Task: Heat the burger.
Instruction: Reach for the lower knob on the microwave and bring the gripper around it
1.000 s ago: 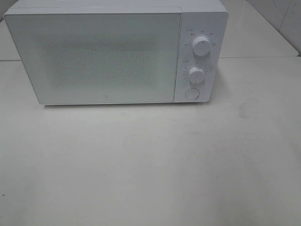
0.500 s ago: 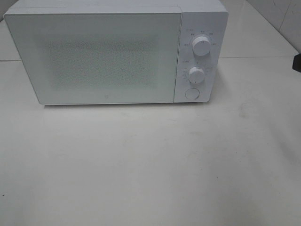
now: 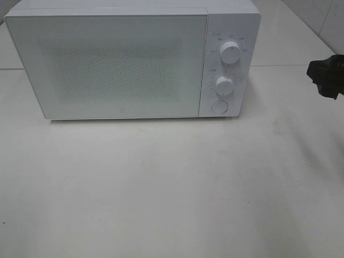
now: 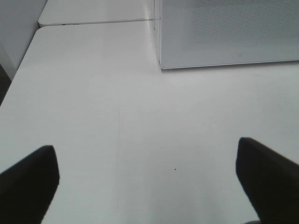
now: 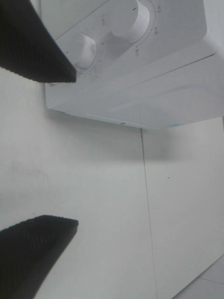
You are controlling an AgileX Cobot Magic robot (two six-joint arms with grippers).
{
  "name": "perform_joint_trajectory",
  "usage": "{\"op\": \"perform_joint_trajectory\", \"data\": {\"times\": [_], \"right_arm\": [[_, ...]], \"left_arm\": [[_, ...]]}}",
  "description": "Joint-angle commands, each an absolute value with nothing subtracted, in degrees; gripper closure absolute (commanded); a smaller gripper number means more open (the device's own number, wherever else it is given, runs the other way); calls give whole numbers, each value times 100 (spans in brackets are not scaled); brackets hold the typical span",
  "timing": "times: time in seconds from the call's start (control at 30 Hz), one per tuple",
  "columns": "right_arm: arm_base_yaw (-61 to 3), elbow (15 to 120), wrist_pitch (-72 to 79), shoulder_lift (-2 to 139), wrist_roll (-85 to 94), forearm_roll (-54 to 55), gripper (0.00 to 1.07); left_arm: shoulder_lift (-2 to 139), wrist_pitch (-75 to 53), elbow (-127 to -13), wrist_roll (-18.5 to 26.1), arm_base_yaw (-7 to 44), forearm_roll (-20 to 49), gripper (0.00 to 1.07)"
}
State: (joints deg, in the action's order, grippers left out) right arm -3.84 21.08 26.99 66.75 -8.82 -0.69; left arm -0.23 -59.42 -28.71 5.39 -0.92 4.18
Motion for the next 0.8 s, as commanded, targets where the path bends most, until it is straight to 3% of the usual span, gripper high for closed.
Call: {"op": "perform_joint_trajectory", "data": {"times": [0.03,0.17,0.4,0.5,0.8], "right_arm": [[-430,1788,3799,6790,-458,430,31],[-745,1553,4492,6961,183,934,31],[-1971,1369,5563,7620,1484,2716,31],[-2469,1369,6131,8039,1639,3054,31],[-3180,1369,7259,8812,1621,3547,31]], "left_arm": [[-195,-5896,-2859,539,-97,453,9],[-195,-5896,-2859,539,-97,453,9],[-195,-5896,-2859,539,-97,453,9],[-195,-5896,-2859,539,-97,453,9],[-195,-5896,-2859,539,-97,453,9]]}}
